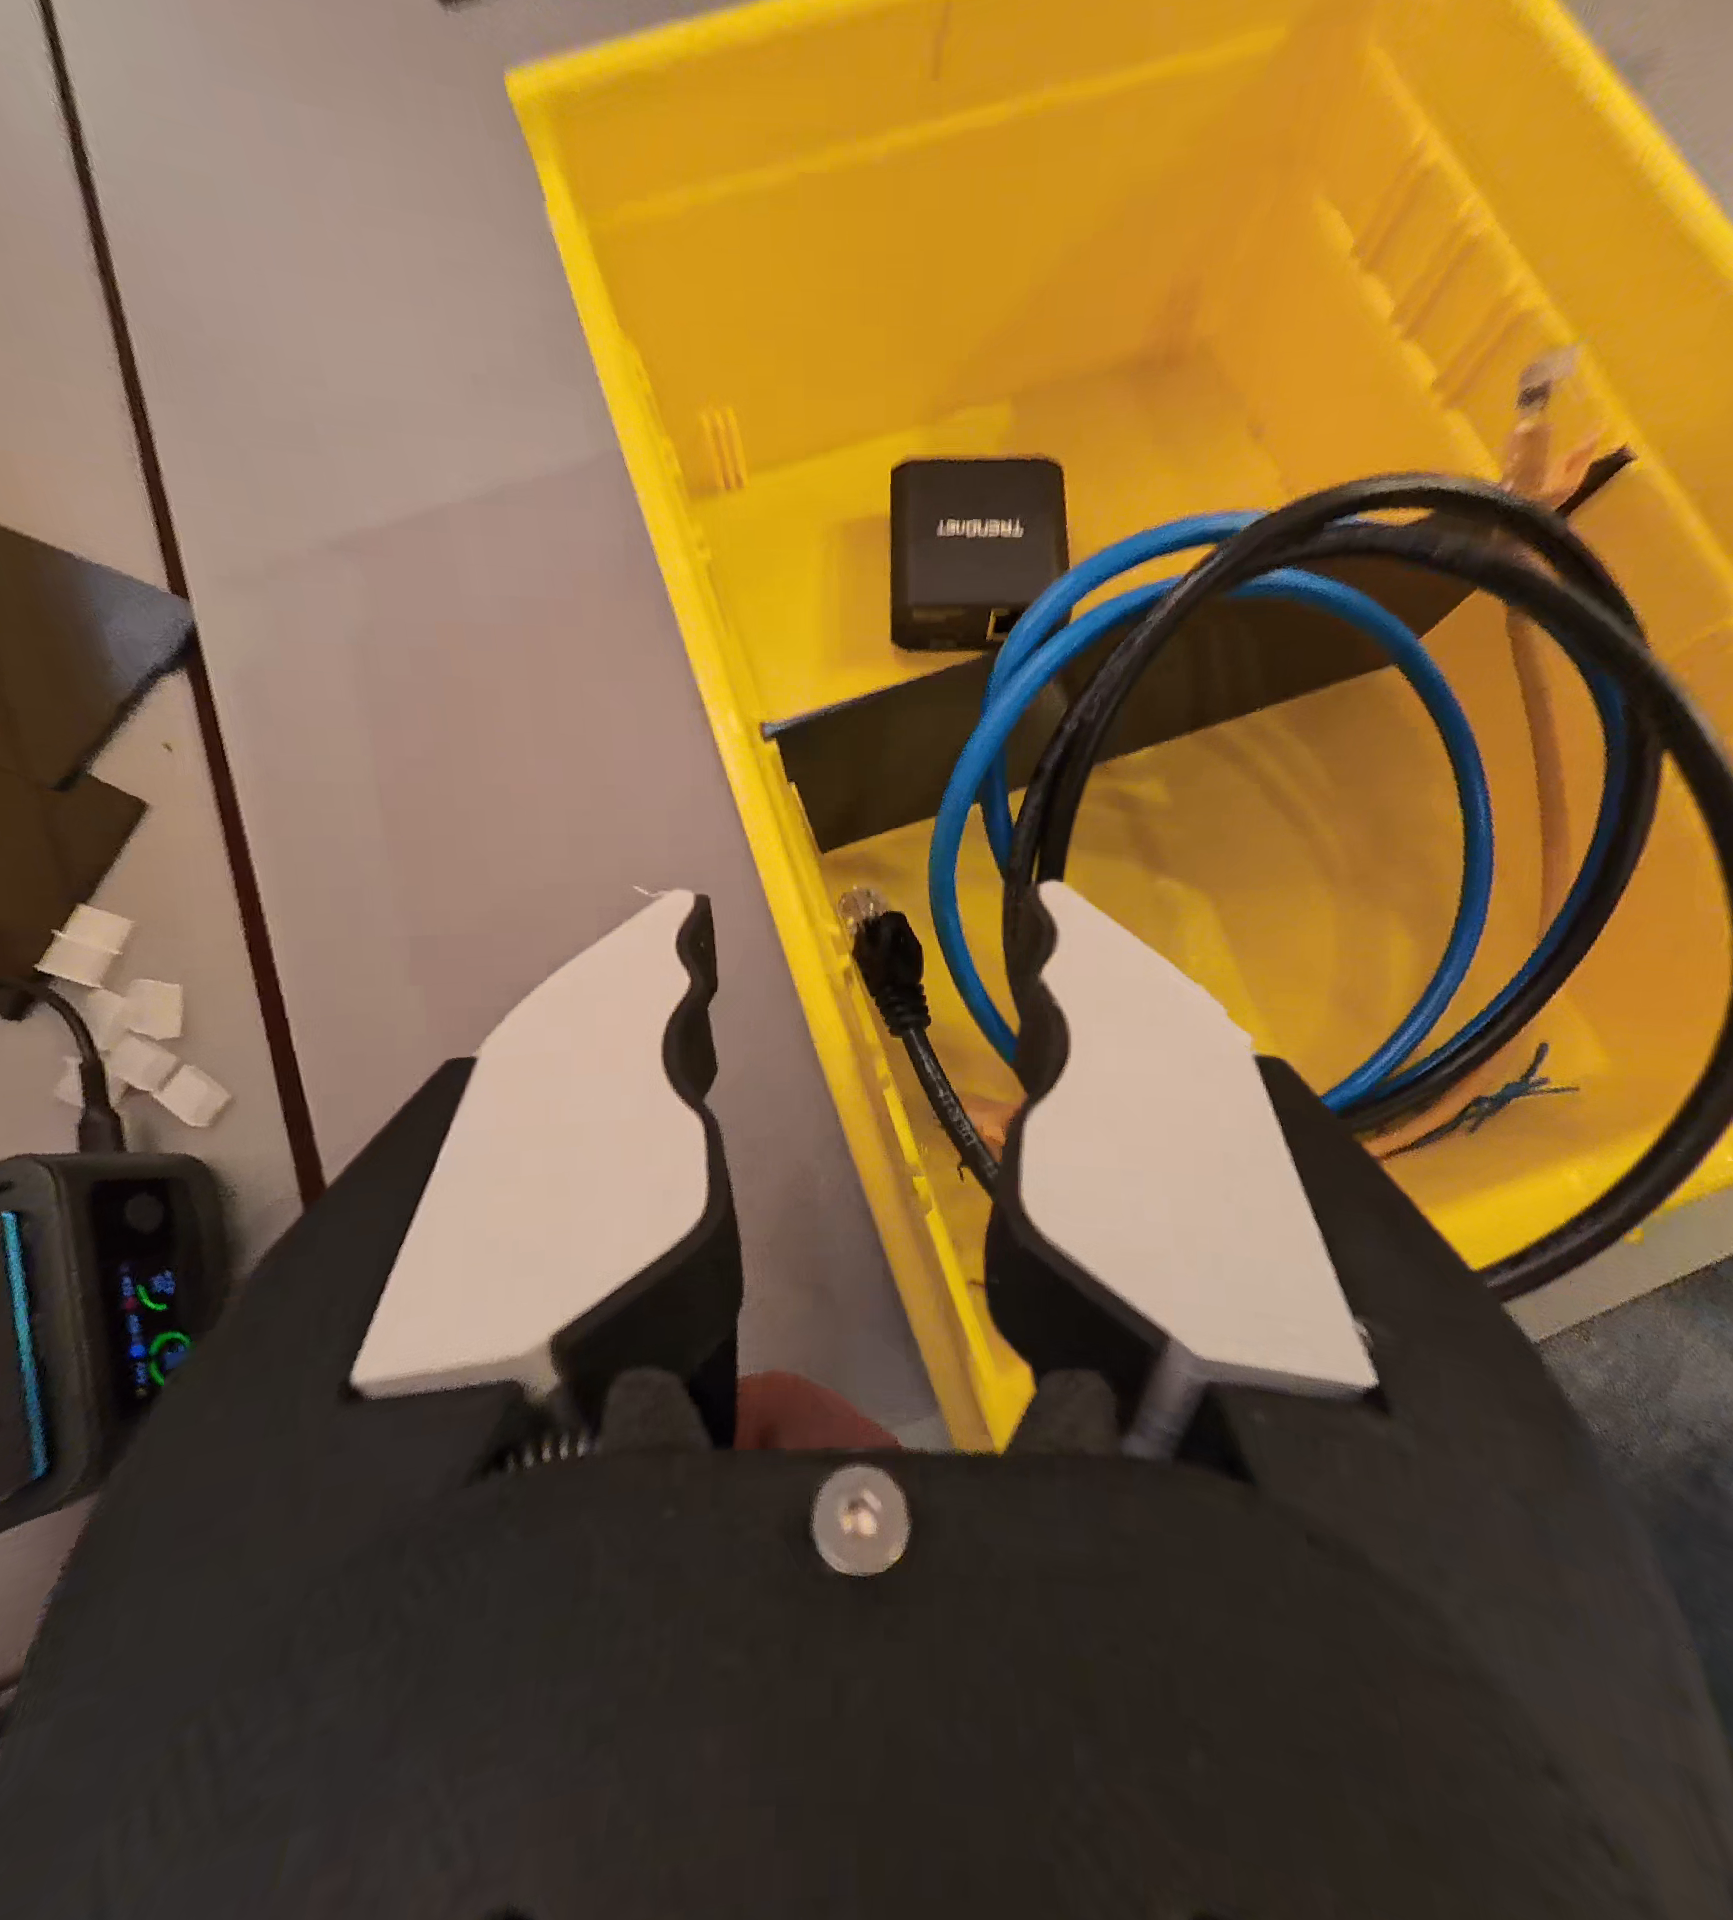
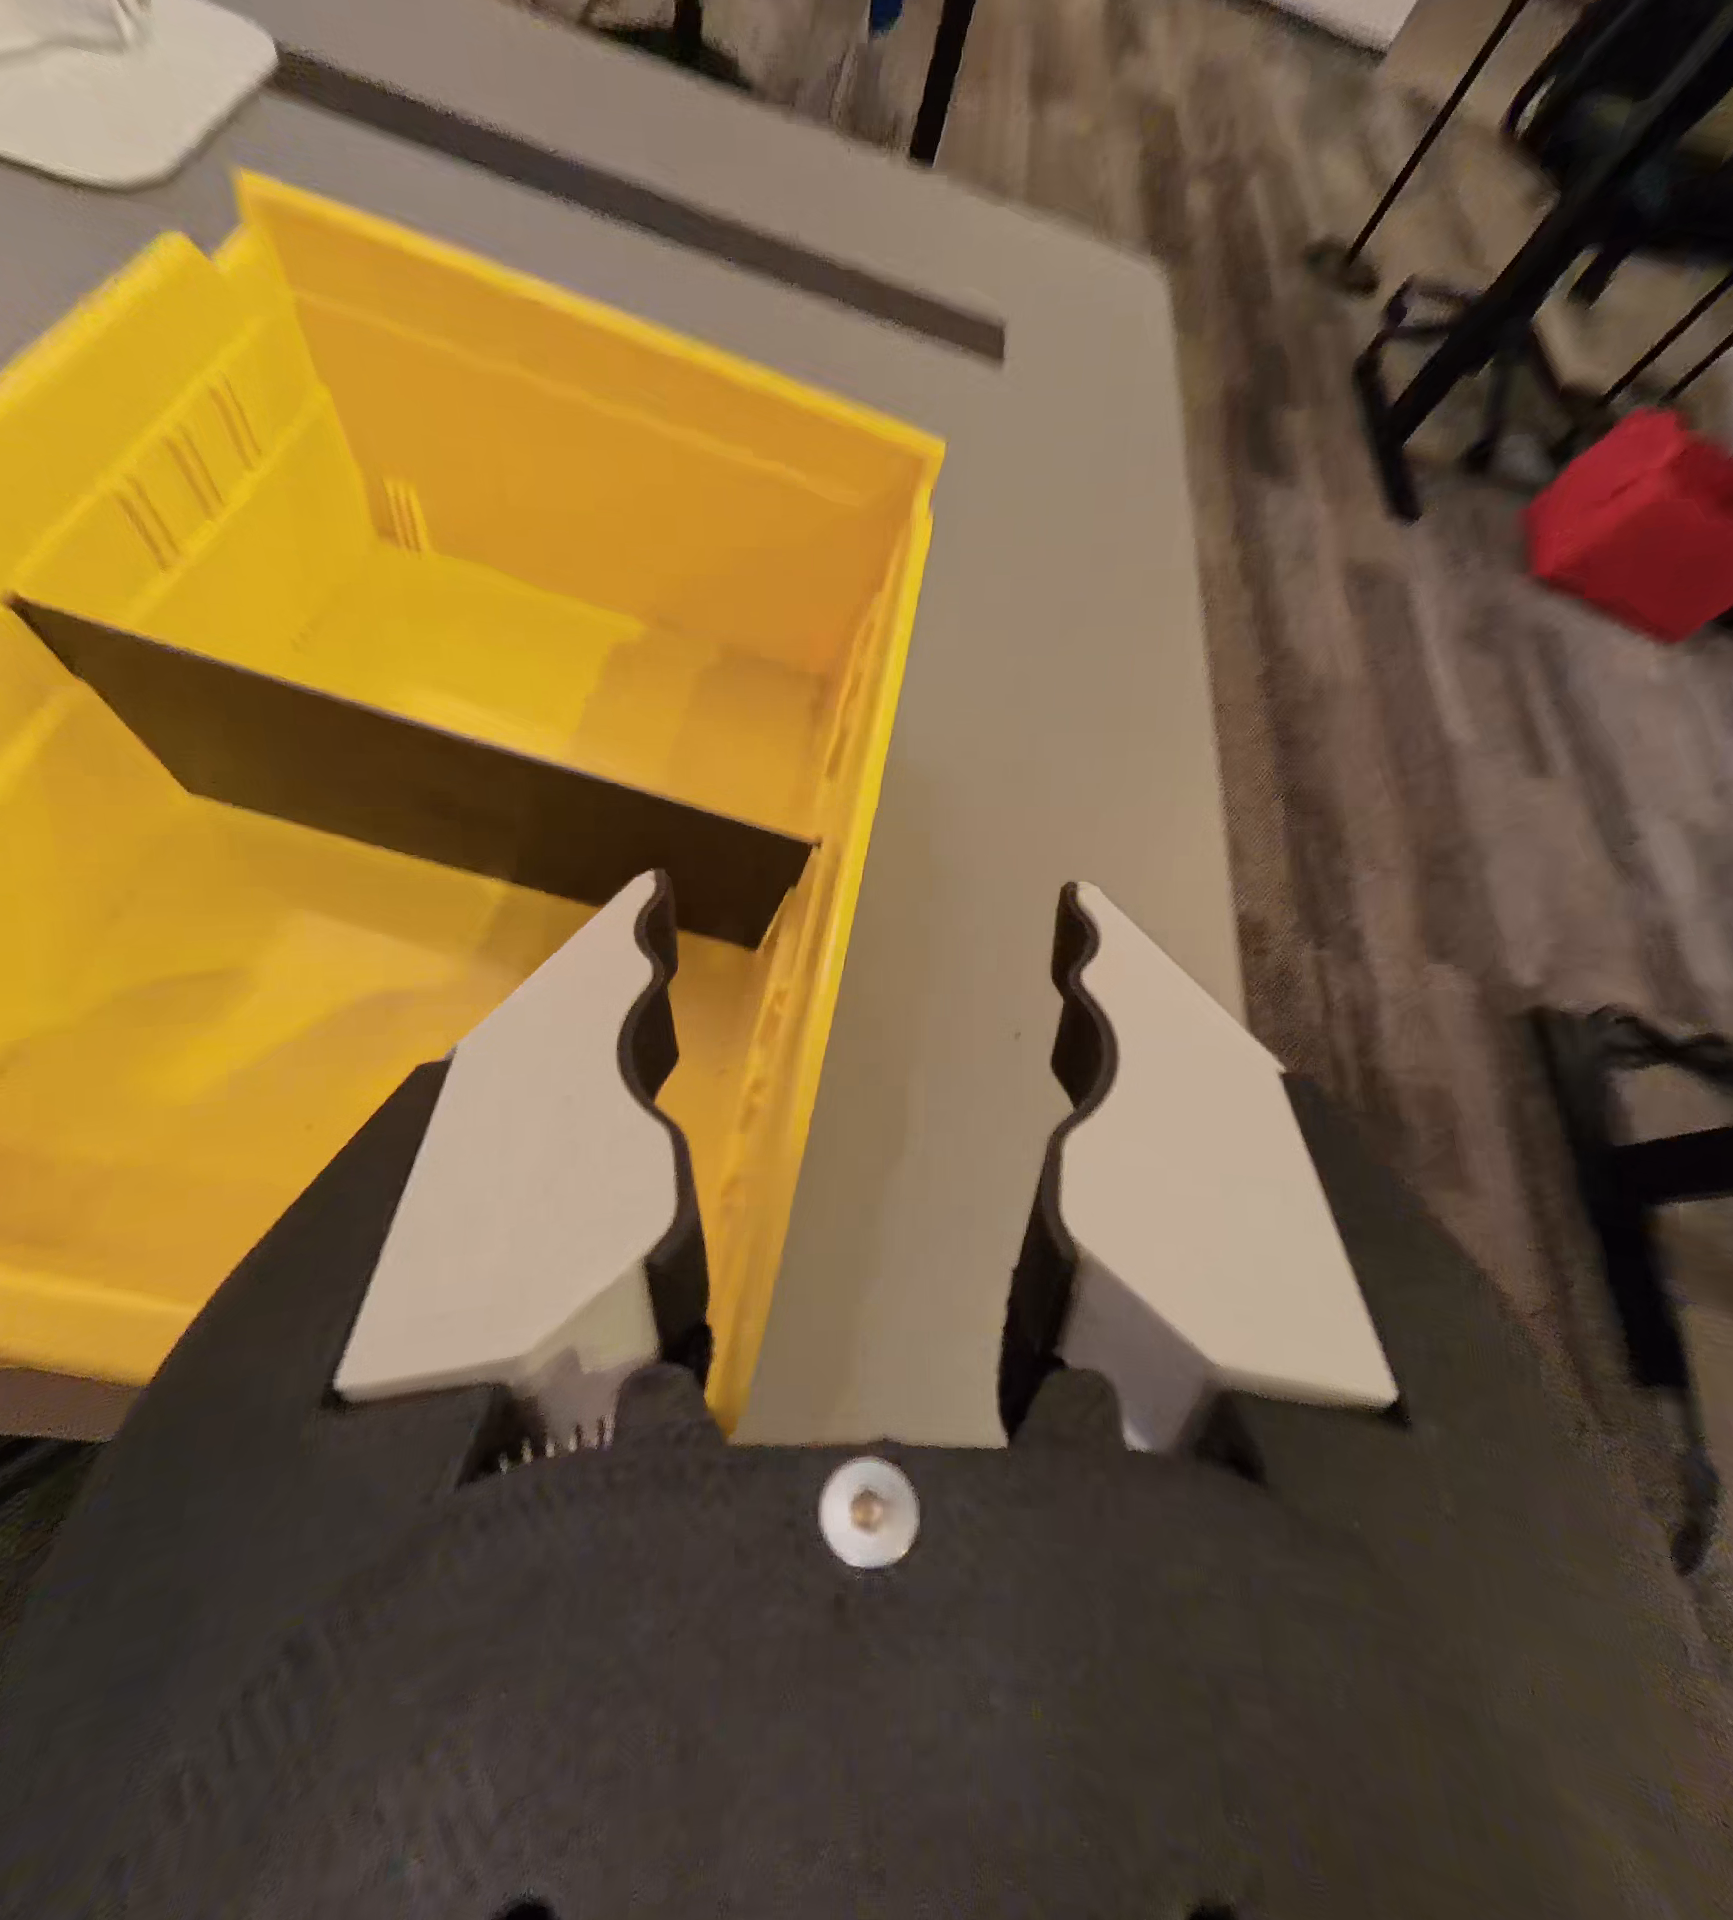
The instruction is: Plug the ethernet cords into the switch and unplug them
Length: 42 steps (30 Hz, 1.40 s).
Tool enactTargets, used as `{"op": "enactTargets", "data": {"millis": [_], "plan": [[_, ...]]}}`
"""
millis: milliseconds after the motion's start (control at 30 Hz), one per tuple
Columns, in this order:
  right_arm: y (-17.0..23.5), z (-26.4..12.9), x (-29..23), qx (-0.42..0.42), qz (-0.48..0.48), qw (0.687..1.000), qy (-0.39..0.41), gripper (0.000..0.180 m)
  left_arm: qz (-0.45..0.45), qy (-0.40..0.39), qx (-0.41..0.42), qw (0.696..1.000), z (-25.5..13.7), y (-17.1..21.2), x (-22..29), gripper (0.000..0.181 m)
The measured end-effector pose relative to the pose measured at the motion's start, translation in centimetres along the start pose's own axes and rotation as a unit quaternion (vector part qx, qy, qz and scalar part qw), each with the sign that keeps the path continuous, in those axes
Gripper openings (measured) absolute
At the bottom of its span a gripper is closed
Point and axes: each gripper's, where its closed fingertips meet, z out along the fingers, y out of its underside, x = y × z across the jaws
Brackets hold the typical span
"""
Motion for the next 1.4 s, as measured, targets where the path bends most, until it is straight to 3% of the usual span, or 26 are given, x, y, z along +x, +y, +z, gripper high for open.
{"op": "enactTargets", "data": {"millis": [33,200,367,500,633,833,1133,1400], "plan": [[-1.4,-0.8,-0.3,0.019,-0.013,1.0,0.006,0.072,0.005,-0.006,0.008,1.0,-0.2,-0.5,0.1,0.056],[-9.1,-4.3,-5.9,0.113,-0.069,0.991,-0.037,0.062,0.04,-0.012,0.046,0.998,-1.0,-3.3,1.5,0.061],[-15.1,-6.1,-16.4,0.173,-0.082,0.967,-0.17,0.055,0.086,-0.016,0.065,0.994,-1.5,-5.5,2.9,0.061],[-17.0,-6.9,-25.3,0.173,-0.106,0.942,-0.267,0.051,0.112,-0.014,0.064,0.992,-1.2,-6.5,3.2,0.06],[-16.6,-7.8,-33.5,0.151,-0.124,0.912,-0.361,0.052,0.142,-0.014,0.046,0.989,-0.4,-6.7,2.6,0.058],[-15.4,-8.7,-41.3,0.132,-0.095,0.88,-0.446,0.05,0.189,-0.006,0.014,0.982,1.5,-7.5,2.6,0.055],[-11.7,-5.5,-43.9,0.088,-0.077,0.883,-0.454,0.046,0.188,-0.002,-0.146,0.971,6.9,-9.5,3.5,0.046],[-9.4,-3.8,-44.8,0.079,-0.151,0.889,-0.425,0.044,0.178,0.033,-0.36,0.915,13.5,-5.8,3.9,0.068]]}}
